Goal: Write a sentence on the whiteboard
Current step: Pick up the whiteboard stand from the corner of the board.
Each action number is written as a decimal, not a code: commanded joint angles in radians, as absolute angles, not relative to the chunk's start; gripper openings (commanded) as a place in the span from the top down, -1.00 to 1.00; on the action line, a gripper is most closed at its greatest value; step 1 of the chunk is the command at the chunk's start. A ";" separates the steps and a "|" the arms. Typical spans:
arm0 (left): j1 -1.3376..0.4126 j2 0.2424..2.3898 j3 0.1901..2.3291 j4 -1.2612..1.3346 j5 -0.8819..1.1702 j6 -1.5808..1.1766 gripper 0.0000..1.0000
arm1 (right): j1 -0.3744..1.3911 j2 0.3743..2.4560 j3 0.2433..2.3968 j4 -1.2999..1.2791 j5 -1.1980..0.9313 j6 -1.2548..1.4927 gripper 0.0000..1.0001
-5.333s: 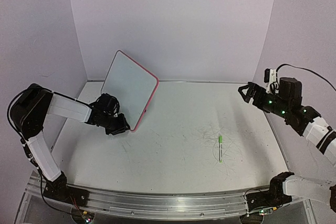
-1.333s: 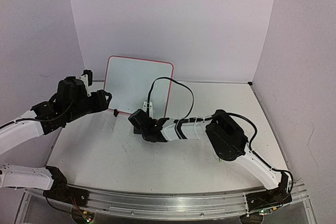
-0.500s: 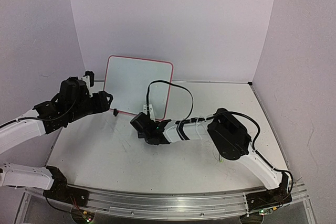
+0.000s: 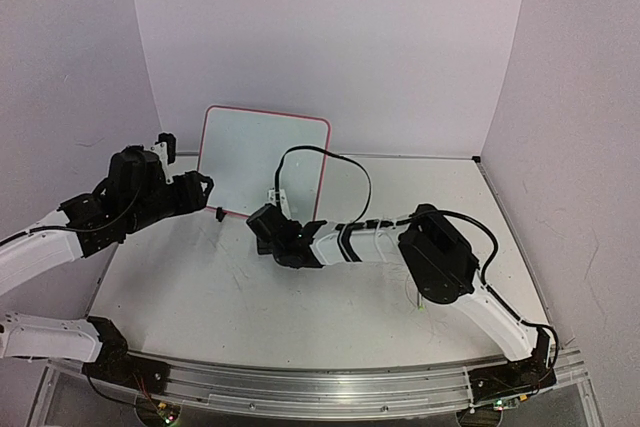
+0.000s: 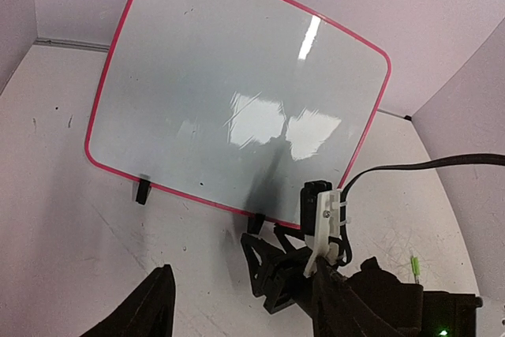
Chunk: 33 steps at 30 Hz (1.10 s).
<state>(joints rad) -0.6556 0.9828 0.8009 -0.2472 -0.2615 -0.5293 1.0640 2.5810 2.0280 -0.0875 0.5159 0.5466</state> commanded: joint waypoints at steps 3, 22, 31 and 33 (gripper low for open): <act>-0.655 0.910 0.814 -0.240 -0.252 -0.529 -0.20 | 1.044 2.686 2.183 -0.091 0.536 0.554 -0.06; -0.655 0.883 0.810 -0.254 -0.245 -0.534 -0.22 | 1.011 2.678 2.196 -0.142 0.527 0.594 0.82; -0.655 0.922 0.818 -0.255 -0.231 -0.549 -0.22 | 1.011 2.552 2.043 -0.148 0.508 0.567 1.00; -0.655 0.934 0.819 -0.254 -0.229 -0.551 -0.22 | 1.012 2.514 1.985 -0.146 0.505 0.544 1.00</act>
